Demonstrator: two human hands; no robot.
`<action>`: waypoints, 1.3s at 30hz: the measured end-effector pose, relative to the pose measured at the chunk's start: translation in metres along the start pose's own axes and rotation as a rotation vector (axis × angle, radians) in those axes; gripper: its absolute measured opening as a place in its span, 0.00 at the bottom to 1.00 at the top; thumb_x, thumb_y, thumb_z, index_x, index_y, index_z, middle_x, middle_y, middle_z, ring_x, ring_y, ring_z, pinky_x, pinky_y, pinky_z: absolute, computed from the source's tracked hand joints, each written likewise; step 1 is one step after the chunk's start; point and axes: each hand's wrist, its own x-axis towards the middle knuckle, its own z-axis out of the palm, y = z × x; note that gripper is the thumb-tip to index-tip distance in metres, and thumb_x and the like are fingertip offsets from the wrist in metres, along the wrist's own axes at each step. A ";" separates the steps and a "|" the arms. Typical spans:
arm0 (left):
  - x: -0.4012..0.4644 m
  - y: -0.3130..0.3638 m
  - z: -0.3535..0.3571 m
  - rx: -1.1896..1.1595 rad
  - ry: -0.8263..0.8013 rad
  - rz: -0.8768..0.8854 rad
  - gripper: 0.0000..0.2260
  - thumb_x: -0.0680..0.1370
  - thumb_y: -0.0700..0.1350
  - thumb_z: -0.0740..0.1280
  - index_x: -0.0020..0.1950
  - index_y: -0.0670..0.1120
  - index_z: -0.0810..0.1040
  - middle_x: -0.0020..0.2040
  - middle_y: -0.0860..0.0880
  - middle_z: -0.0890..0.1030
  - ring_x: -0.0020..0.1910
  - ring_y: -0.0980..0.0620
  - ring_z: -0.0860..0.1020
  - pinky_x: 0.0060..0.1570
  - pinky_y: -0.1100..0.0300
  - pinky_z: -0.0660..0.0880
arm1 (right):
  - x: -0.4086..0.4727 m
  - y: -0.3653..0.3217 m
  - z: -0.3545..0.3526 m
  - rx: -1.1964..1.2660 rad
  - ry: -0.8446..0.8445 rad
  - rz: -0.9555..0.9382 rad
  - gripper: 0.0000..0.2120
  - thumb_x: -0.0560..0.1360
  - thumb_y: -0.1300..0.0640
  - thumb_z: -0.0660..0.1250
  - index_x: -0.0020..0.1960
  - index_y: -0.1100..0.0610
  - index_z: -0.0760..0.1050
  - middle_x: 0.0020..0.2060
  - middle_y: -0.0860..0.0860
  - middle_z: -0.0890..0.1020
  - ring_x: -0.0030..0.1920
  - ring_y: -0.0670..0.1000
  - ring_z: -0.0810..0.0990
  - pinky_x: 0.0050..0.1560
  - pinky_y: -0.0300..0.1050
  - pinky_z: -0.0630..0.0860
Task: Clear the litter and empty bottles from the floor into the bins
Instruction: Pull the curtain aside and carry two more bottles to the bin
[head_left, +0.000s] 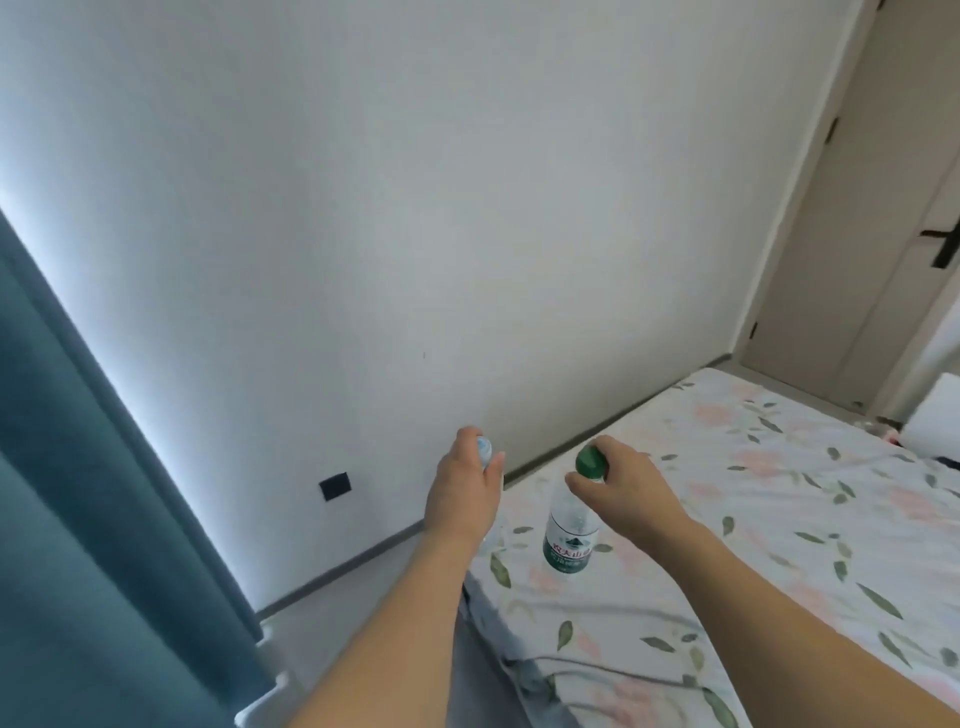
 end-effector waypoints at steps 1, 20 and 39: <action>0.006 -0.012 -0.011 0.011 0.027 -0.030 0.13 0.82 0.52 0.60 0.64 0.50 0.65 0.53 0.48 0.77 0.47 0.49 0.75 0.43 0.58 0.70 | 0.013 -0.011 0.011 -0.004 -0.025 -0.037 0.07 0.71 0.49 0.66 0.45 0.50 0.71 0.39 0.46 0.76 0.40 0.50 0.75 0.35 0.43 0.71; 0.185 -0.126 -0.109 0.043 0.231 -0.282 0.11 0.82 0.55 0.58 0.62 0.57 0.61 0.59 0.51 0.74 0.53 0.49 0.77 0.51 0.53 0.79 | 0.260 -0.136 0.113 0.056 -0.294 -0.318 0.09 0.71 0.49 0.67 0.45 0.53 0.71 0.40 0.48 0.76 0.39 0.50 0.74 0.37 0.43 0.70; 0.432 -0.261 -0.130 0.051 -0.167 -0.221 0.14 0.80 0.57 0.61 0.61 0.52 0.63 0.53 0.50 0.77 0.47 0.50 0.78 0.46 0.56 0.75 | 0.455 -0.209 0.265 0.111 -0.310 -0.029 0.11 0.70 0.50 0.67 0.45 0.56 0.71 0.40 0.52 0.77 0.34 0.49 0.71 0.34 0.43 0.69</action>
